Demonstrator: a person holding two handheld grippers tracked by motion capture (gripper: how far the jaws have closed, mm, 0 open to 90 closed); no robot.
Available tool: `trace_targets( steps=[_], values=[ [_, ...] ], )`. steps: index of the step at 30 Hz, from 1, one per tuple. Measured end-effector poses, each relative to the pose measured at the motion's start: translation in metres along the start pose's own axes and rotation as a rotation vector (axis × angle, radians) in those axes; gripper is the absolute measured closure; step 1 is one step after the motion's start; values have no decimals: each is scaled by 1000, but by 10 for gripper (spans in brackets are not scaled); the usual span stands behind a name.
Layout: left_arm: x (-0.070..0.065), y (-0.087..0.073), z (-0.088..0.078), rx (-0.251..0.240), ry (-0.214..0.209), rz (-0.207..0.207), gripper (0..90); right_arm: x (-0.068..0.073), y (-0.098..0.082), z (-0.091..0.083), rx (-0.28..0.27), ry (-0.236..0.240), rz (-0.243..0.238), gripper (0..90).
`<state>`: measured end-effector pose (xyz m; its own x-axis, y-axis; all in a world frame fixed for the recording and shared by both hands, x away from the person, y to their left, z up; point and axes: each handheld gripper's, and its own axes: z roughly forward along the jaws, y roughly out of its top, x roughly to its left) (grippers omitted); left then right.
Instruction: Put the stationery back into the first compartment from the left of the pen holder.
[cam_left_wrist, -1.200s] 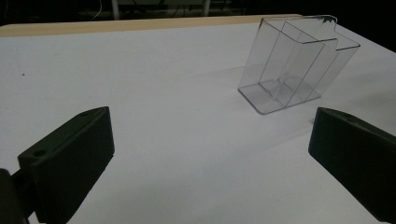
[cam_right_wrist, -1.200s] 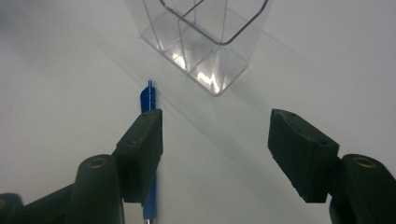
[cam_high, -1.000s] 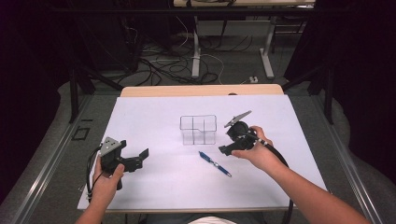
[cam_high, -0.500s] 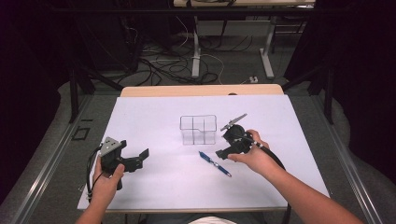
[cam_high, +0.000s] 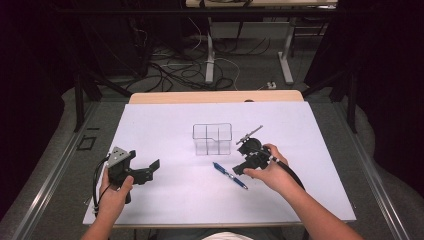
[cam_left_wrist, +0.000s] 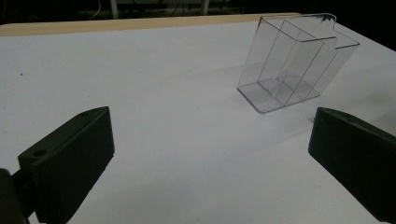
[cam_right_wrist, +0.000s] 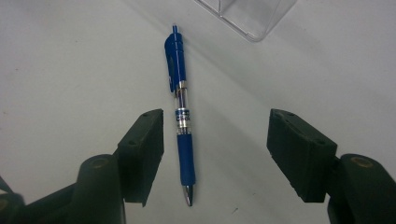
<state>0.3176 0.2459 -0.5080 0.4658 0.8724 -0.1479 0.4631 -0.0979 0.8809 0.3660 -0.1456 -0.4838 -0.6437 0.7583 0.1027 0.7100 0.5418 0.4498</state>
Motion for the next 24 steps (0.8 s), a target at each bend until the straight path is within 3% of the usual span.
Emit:
trace_targets(
  steps=[2,3,5,8,9,10,11,13,17,18,19,20,21,22,24],
  values=[
    [0,0,0,1,1,1,1,-1,-3,3,-27,8,-1,379],
    [0,0,0,2,2,1,2,-2,-3,2,2,3,8,382],
    [1,0,0,2,2,1,2,-3,-5,5,10,11,4,415],
    [0,0,0,0,2,4,2,-3,-10,9,-10,3,9,462],
    [0,0,0,0,3,4,2,-3,-9,7,42,-11,-6,482],
    [0,0,0,2,2,5,2,-2,-11,8,46,-7,6,501],
    [0,0,0,3,1,4,2,-2,-12,12,12,-3,-4,513],
    [0,0,0,5,2,8,2,0,-13,12,38,-9,0,534],
    [0,0,0,1,3,9,2,3,-15,17,38,6,-2,573],
    [0,0,0,2,2,9,2,5,-14,15,93,2,-3,575],
    [0,0,0,4,2,10,2,4,-13,16,98,6,-29,582],
    [0,0,0,5,2,10,2,6,-13,19,77,5,-25,590],
    [0,0,0,5,2,11,2,7,-12,19,113,4,-32,594],
    [0,0,1,5,1,11,2,8,-14,24,56,11,-26,603],
    [0,0,1,4,1,12,2,8,-13,27,72,7,-40,619]
  ],
)
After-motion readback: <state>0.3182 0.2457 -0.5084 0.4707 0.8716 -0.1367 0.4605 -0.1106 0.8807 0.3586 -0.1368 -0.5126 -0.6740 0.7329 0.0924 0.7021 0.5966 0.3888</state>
